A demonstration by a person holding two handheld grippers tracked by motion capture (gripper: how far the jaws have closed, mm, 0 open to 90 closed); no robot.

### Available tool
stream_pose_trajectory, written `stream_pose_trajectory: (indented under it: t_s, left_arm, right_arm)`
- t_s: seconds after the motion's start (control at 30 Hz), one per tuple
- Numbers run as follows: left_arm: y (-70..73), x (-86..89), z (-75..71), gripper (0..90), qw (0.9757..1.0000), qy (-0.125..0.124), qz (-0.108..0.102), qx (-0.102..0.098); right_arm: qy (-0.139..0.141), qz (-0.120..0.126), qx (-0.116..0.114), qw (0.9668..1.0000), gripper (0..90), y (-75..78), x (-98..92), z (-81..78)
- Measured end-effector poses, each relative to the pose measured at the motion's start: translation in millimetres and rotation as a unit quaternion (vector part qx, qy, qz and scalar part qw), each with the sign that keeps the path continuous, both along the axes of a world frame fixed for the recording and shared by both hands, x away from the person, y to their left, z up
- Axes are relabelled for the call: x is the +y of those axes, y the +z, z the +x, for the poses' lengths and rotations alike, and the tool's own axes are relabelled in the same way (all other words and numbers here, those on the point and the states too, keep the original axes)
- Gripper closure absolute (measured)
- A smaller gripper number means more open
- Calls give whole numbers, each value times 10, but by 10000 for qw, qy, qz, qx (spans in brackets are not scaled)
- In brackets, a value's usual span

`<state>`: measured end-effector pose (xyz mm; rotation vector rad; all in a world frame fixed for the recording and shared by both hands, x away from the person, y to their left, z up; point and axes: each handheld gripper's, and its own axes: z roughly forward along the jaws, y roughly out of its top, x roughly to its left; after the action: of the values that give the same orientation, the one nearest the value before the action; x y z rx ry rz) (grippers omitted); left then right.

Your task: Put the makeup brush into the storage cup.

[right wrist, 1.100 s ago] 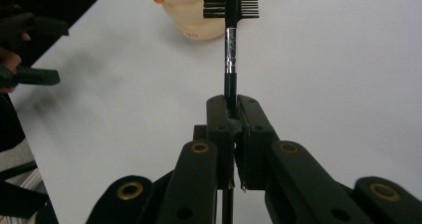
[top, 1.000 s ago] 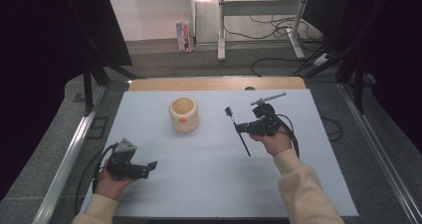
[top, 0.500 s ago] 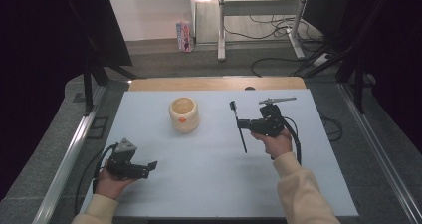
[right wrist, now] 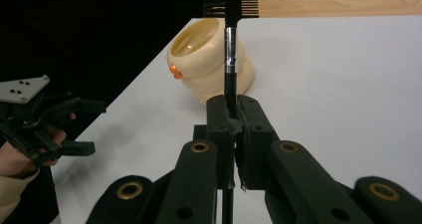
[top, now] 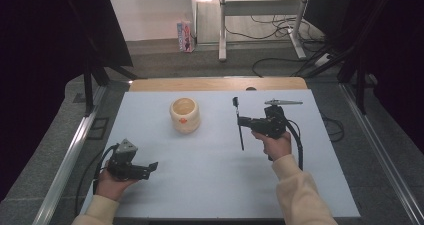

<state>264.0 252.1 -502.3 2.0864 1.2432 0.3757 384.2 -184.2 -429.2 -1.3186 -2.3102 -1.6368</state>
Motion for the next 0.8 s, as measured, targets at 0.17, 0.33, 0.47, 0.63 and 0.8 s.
stream_pose_trajectory:
  t_s: [0.17,0.33,0.47,0.63,0.8]
  left_arm:
    - [2,0,-1,28,10000,2,-1,-8]
    - [0,-2,0,28,10000,-5,-1,2]
    - [-2,-5,0,29,10000,-6,-4,4]
    - [-3,-7,0,29,10000,-28,-4,14]
    - [-4,-10,0,29,10000,-32,-1,20]
  right_arm:
    - [-100,151,-41,9998,848,4,-12,4]
    - [-107,252,-142,9995,848,10,-14,8]
    - [-193,373,-180,9990,848,8,-19,22]
    - [-271,478,-201,9983,848,6,-15,37]
    - [-367,597,-239,9973,848,3,-11,54]
